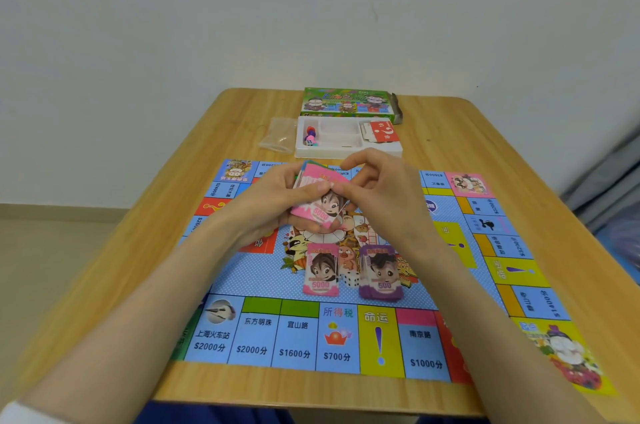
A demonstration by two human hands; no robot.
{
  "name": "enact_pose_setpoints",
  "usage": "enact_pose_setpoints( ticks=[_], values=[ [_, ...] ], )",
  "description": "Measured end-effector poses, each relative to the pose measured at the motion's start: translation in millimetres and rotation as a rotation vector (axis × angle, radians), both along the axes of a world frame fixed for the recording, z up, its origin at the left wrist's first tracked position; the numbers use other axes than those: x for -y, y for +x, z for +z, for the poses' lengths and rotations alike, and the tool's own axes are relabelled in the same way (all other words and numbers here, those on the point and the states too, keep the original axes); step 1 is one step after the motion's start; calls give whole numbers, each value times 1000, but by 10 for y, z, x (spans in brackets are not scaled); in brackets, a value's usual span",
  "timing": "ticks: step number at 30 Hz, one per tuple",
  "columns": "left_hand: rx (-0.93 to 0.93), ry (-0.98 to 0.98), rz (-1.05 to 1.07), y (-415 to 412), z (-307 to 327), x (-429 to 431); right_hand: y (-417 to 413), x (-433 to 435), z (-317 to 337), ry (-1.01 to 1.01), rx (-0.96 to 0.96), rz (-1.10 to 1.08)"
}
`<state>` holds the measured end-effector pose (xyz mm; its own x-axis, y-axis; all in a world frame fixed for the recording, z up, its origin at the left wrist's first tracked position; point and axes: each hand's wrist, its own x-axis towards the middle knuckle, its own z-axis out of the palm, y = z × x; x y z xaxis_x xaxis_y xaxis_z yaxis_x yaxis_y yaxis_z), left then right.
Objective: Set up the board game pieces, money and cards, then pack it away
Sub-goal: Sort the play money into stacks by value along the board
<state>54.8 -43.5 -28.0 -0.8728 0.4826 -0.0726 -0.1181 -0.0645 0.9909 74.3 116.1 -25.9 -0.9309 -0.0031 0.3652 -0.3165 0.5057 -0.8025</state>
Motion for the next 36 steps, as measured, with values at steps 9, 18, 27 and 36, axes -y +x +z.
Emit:
enact_pose_setpoints(
  ticks=[9, 18, 27, 36],
  values=[
    [-53, 60, 288, -104, -38, 46, -1, -42, 83, -50, 83, 105],
    [-43, 66, 302, -110, -40, 64, 27, 50, -17, 350, 398, 410],
    [-39, 57, 294, -101, -34, 61, 25, 55, -49, 435, 340, 411],
    [-44, 54, 241, -80, -24, 56, -26, 16, -27, 236, 205, 161]
  ],
)
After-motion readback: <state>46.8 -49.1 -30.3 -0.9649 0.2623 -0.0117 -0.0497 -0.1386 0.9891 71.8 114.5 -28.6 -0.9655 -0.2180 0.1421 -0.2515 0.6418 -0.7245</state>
